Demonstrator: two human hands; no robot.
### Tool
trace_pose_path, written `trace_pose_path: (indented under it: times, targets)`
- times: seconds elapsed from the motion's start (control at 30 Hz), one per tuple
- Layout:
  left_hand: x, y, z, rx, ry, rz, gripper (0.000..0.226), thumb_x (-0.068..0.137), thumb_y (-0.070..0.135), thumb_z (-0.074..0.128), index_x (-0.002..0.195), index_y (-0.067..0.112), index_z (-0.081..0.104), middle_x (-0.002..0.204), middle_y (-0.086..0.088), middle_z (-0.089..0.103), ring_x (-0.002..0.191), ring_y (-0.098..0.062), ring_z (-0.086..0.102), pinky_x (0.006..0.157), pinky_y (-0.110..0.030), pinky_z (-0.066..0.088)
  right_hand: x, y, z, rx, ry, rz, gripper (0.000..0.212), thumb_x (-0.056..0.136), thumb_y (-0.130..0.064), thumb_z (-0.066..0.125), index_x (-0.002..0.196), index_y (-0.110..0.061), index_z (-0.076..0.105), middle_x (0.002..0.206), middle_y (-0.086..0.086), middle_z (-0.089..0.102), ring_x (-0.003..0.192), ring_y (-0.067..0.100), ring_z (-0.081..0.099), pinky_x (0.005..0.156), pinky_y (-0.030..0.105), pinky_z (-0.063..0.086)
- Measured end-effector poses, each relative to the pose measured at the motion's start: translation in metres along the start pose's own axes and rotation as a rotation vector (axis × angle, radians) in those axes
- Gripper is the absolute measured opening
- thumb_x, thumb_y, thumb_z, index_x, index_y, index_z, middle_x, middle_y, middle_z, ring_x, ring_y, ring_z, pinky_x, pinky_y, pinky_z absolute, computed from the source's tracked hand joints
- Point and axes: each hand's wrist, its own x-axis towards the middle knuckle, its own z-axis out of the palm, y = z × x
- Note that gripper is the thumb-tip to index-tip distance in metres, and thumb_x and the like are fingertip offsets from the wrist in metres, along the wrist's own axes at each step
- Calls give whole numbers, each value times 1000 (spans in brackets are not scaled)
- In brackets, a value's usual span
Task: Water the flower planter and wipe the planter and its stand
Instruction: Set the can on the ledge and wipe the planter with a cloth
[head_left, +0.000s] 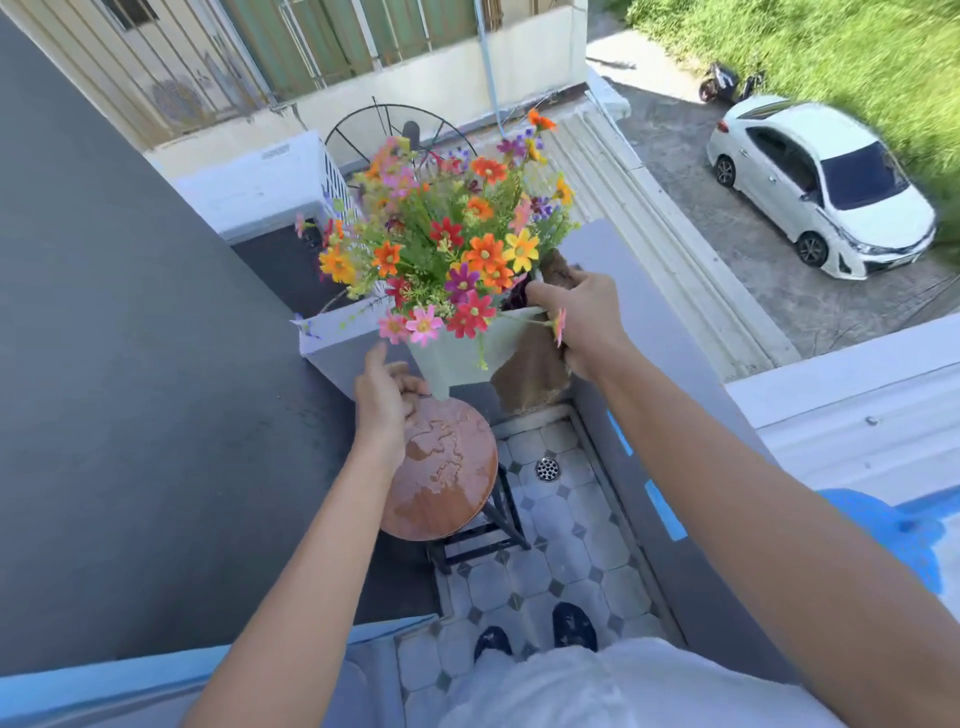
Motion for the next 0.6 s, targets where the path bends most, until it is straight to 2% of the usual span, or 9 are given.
trace_pose_path:
  times: [0.1,0.2,0.27,0.37,0.43,0.5,0.57,0.6]
  targets:
    - [-15,-7,14,128,-41,-5,37,95,35,43,79,7,63,49,-1,59,34,-10,31,42,-25,21,-5,6,5,8,69,-58,19,64,-13,69,65,-10,50,55,8,42,58,21,45,55,34,35]
    - [-26,1,35,227,-87,25,30,94,36,47,76,15,58,58,-2,59,43,-13,36,44,-26,27,-11,10,13,-85,91,-144,30,61,-20,69,60,-18,39,54,-2,37,55,14,37,54,29,29]
    - [-31,8,46,254,-91,36,25,95,38,47,81,21,58,60,-1,59,47,-13,38,47,-28,29,-17,15,18,-147,104,-178,33,60,-21,68,58,-19,34,52,-7,33,54,15,31,53,28,26]
    - [-29,9,50,286,-97,9,22,97,42,47,97,25,62,60,-1,56,48,-12,37,47,-27,26,-26,28,21,-212,133,-217,32,67,-22,71,61,-12,42,55,-6,40,54,12,34,52,27,30]
    - [-28,9,51,316,-88,-12,27,95,42,51,93,19,63,61,-1,54,49,-13,39,49,-27,27,-34,34,24,-223,152,-237,33,70,-23,74,62,-12,44,56,-7,41,53,9,34,51,27,31]
    - [-26,7,54,372,-76,-19,35,94,46,51,85,15,61,68,-3,54,59,-19,47,56,-29,35,-42,38,29,-236,159,-257,37,70,-20,75,61,-18,40,55,-9,39,50,4,32,50,24,30]
    - [-24,4,56,383,-48,-30,32,95,42,49,85,13,59,78,-7,55,73,-25,53,65,-33,40,-49,41,34,-234,157,-255,35,72,-18,76,63,-19,42,57,-8,43,49,4,35,47,18,29]
    - [-24,3,56,374,-34,-39,30,94,39,49,83,12,57,79,-9,56,72,-25,53,64,-33,40,-52,43,35,-225,152,-256,30,73,-19,76,66,-16,47,60,-6,48,51,3,37,48,19,31]
